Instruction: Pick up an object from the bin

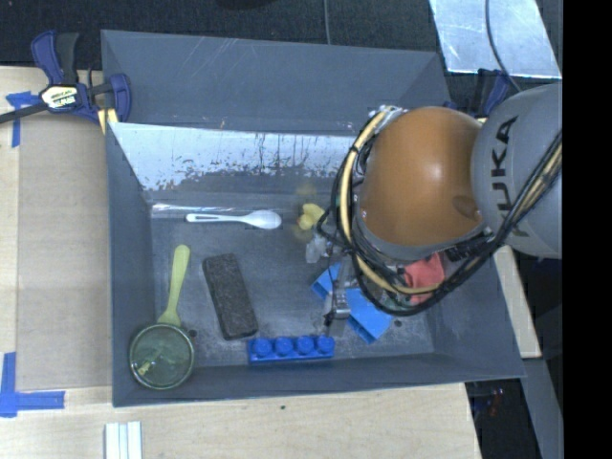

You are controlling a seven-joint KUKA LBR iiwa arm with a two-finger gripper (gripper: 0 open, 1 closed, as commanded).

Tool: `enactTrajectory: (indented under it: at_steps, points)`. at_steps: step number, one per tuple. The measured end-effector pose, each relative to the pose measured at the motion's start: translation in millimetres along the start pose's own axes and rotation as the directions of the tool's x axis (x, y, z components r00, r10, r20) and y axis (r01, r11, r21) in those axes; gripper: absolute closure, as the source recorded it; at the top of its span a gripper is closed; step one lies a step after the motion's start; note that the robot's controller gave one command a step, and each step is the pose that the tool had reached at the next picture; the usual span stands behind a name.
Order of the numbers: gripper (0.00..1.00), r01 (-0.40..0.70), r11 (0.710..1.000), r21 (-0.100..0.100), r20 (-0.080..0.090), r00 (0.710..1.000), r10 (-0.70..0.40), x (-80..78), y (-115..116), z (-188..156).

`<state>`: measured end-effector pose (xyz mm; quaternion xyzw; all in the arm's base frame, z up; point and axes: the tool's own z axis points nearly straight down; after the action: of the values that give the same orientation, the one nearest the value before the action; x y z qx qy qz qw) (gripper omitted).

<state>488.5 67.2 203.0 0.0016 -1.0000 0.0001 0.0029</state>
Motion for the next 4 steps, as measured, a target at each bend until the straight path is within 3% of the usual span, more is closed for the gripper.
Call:
enactTrajectory:
  at_steps: [1,2,3,4]
  points:
    - [0.0,-0.002,1.0,-0.001,0.008,1.0,0.002,-1.8,0,-4]
    - [0.0,0.061,0.998,0.0,0.008,0.998,-0.061,-1.6,-21,11]
    - [0.0,-0.021,1.0,-0.001,0.007,1.0,0.021,-1.6,-17,-61]
    - [0.0,0.045,0.999,0.0,0.016,0.999,-0.045,-17.6,-35,-47]
